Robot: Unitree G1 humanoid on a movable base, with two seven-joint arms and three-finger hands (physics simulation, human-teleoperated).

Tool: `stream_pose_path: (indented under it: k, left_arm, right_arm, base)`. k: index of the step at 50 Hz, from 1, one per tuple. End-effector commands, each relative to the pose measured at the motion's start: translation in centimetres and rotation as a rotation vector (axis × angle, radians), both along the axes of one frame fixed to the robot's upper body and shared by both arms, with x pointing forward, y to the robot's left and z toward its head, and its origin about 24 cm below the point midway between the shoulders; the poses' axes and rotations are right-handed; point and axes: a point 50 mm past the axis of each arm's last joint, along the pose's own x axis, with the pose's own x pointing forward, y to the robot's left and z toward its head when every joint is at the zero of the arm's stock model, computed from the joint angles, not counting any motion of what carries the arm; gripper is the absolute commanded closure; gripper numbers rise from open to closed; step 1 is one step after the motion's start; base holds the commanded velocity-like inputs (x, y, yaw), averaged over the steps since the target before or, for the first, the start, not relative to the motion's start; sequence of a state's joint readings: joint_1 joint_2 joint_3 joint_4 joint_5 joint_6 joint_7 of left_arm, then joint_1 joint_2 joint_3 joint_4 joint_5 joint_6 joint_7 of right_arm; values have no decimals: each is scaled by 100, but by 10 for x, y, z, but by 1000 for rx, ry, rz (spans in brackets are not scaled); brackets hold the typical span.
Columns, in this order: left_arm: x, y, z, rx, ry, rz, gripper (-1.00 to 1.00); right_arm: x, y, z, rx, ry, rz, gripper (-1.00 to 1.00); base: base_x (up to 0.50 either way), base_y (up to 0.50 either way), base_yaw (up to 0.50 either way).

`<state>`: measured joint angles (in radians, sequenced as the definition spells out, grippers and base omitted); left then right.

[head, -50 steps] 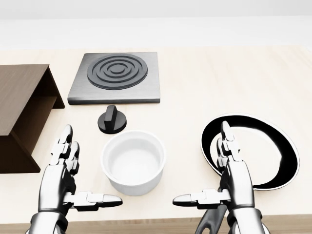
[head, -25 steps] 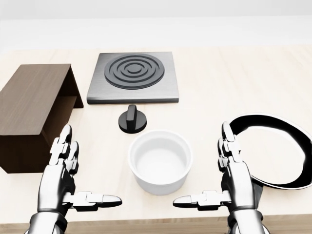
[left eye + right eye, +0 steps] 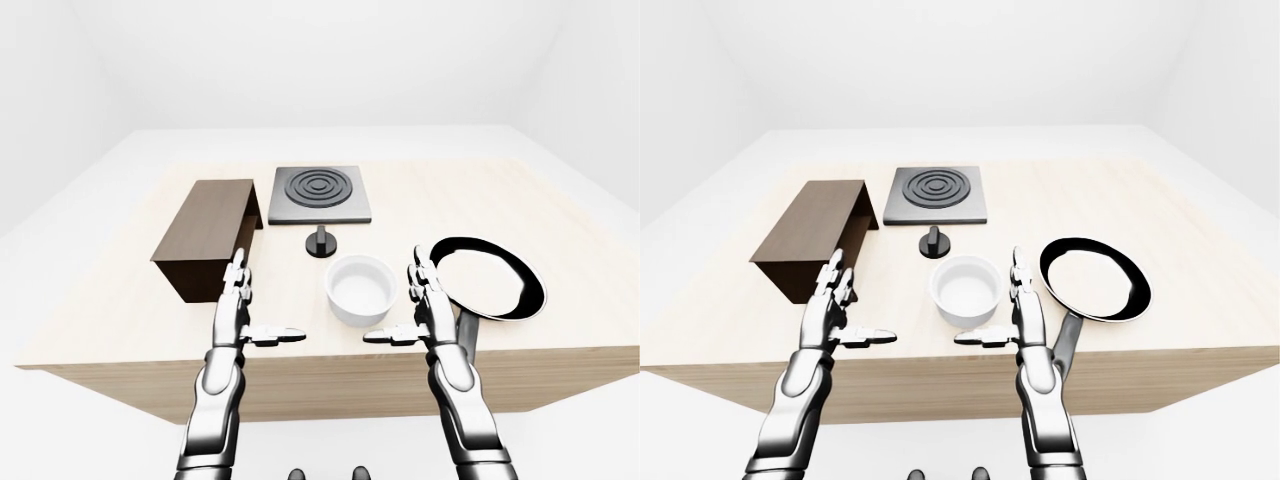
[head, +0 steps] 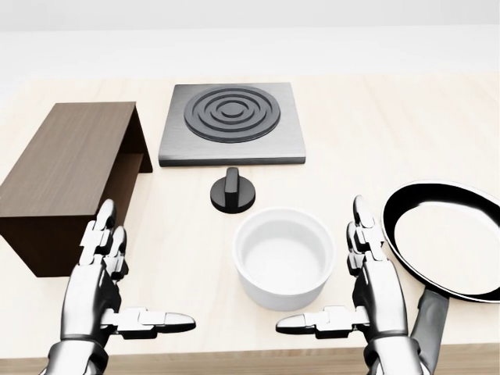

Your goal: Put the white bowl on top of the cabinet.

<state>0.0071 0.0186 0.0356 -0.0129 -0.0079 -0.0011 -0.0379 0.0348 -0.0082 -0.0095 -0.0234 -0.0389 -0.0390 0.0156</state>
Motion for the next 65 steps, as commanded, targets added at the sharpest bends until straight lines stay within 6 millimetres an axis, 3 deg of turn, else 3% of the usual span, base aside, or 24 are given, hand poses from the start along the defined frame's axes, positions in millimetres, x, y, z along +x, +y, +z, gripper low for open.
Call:
stream_pose_path:
  k: [1, 10, 19, 32, 40, 49, 65]
  left_arm:
    - [-1, -6, -2, 14, 9, -16, -100]
    - [-2, -18, -8, 106, 53, -21, -100]
    - [5, -45, 14, 204, -25, -24, -100]
    - [22, -75, 26, 293, -88, -43, -100]
    - [36, -90, 13, 369, -36, -74, -100]
    - [35, -110, 24, 439, -104, -92, -100]
    - [45, -134, 13, 696, -115, -148, -100]
  right_arm:
    - [-1, -2, 2, 16, 1, 5, -100]
    - [3, -12, 4, 7, 12, -30, -100]
    - [5, -20, 6, -1, 7, -36, -100]
    - [6, -23, 8, -9, 2, -56, -100]
    - [7, -28, 11, -5, -4, -71, -100]
    - [7, -31, 13, -6, -11, -81, -100]
    - [8, -38, 19, 21, -13, -101, -100]
  base:
    - [0, 0, 0]
    - [0, 0, 0]
    - [0, 0, 0]
    - [0, 0, 0]
    - [0, 0, 0]
    - [0, 0, 0]
    - [0, 0, 0]
